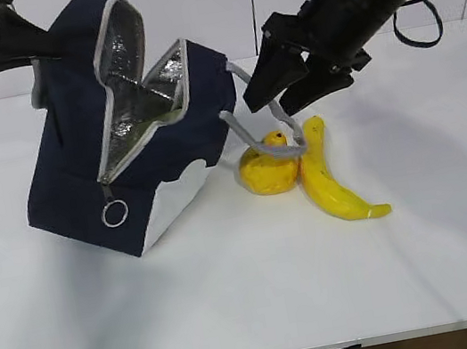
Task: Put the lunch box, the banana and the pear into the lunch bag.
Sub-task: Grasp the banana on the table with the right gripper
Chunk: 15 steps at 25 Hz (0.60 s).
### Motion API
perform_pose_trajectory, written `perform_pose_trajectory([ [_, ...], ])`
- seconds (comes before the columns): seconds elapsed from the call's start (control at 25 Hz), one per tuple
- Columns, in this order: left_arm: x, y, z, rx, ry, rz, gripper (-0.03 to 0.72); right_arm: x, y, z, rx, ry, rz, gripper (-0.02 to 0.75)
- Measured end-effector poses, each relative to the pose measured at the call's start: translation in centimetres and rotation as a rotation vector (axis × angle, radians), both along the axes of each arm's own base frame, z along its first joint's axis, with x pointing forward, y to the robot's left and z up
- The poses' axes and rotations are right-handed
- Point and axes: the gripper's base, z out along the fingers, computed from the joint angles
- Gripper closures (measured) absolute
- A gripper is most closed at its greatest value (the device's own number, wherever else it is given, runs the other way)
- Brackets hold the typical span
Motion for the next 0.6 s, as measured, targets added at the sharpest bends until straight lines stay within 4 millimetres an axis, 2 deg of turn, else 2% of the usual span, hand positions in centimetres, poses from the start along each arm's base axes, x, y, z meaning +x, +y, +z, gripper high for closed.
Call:
perform_pose_trajectory([
  [0.24,0.1,1.7,-0.6,0.089,0.017,0.018,0.678,-1.2,-0.8,1.2,-0.102,0.042,-0.022,0.215],
  [0.6,-0.2,2.0,-1.0,0.134,0.047,-0.002,0.678,-1.5,-1.8,0.3,-0.353,0.061,-0.068,0.215],
])
